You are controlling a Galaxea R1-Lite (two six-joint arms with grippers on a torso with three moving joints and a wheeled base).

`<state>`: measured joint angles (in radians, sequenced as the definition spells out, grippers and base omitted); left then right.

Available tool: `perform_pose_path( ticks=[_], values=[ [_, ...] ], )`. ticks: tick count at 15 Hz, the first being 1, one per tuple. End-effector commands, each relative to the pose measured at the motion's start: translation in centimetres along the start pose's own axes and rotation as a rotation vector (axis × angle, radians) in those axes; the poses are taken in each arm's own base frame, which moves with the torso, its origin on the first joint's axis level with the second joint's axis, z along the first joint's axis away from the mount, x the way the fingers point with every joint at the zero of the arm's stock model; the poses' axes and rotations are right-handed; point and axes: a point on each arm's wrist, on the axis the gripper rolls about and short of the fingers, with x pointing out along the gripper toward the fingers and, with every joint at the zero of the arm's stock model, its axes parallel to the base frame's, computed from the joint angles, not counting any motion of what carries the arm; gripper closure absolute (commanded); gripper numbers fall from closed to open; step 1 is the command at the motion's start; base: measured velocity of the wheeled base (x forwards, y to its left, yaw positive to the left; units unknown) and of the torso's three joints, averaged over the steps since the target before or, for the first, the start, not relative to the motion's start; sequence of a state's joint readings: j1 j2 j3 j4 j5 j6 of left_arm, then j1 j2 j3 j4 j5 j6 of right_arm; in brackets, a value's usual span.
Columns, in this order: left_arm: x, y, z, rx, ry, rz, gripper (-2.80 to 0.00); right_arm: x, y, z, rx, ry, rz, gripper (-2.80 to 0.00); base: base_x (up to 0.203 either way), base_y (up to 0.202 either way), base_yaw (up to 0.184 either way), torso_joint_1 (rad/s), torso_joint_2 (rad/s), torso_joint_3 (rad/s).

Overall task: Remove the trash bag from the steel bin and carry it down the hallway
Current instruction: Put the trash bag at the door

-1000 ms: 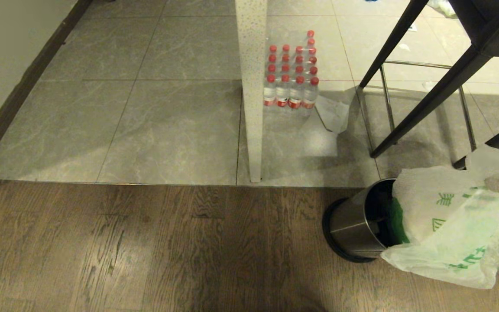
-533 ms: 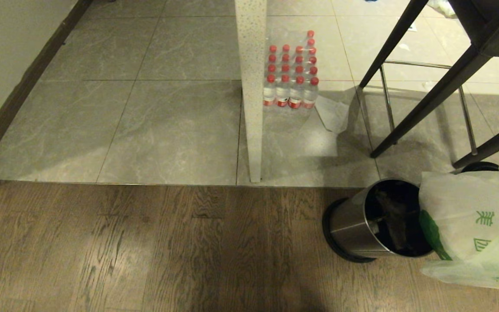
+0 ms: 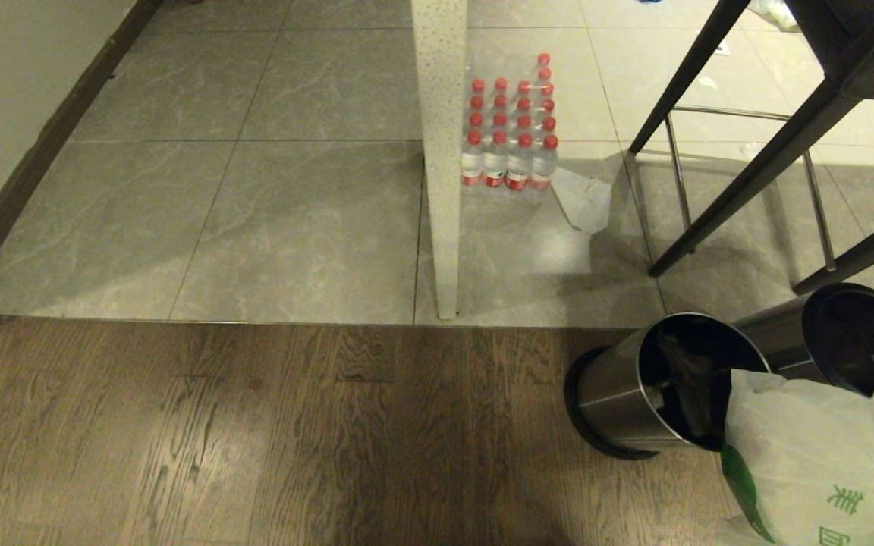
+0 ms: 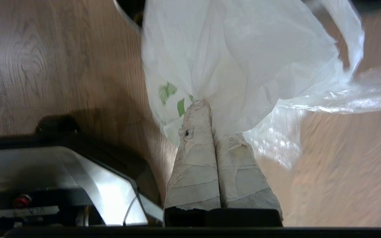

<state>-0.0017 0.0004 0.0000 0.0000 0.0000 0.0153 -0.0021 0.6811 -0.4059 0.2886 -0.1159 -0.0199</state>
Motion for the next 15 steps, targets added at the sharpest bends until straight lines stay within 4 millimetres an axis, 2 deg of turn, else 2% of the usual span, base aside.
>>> perform_pose_path(
  ticks=[1, 4, 9, 15],
  values=[
    [0.0, 0.0, 0.0, 0.0, 0.0, 0.0, 0.0, -0.5, 0.0, -3.1, 0.028, -0.048, -0.008, 0.0, 0.0, 0.0, 0.0, 0.0, 0.0, 0.0],
    [0.0, 0.0, 0.0, 0.0, 0.0, 0.0, 0.0, -0.9, 0.3, -6.5, -0.002, -0.148, 0.039, 0.0, 0.0, 0.0, 0.0, 0.0, 0.0, 0.0],
    [0.0, 0.0, 0.0, 0.0, 0.0, 0.0, 0.0, -1.8, 0.3, -10.4, 0.007, -0.42, 0.076, 0.0, 0.0, 0.0, 0.0, 0.0, 0.0, 0.0],
    [0.0, 0.0, 0.0, 0.0, 0.001, 0.0, 0.0, -1.7, 0.3, -10.8, 0.06, -0.453, 0.096, 0.0, 0.0, 0.0, 0.0, 0.0, 0.0, 0.0]
  ],
)
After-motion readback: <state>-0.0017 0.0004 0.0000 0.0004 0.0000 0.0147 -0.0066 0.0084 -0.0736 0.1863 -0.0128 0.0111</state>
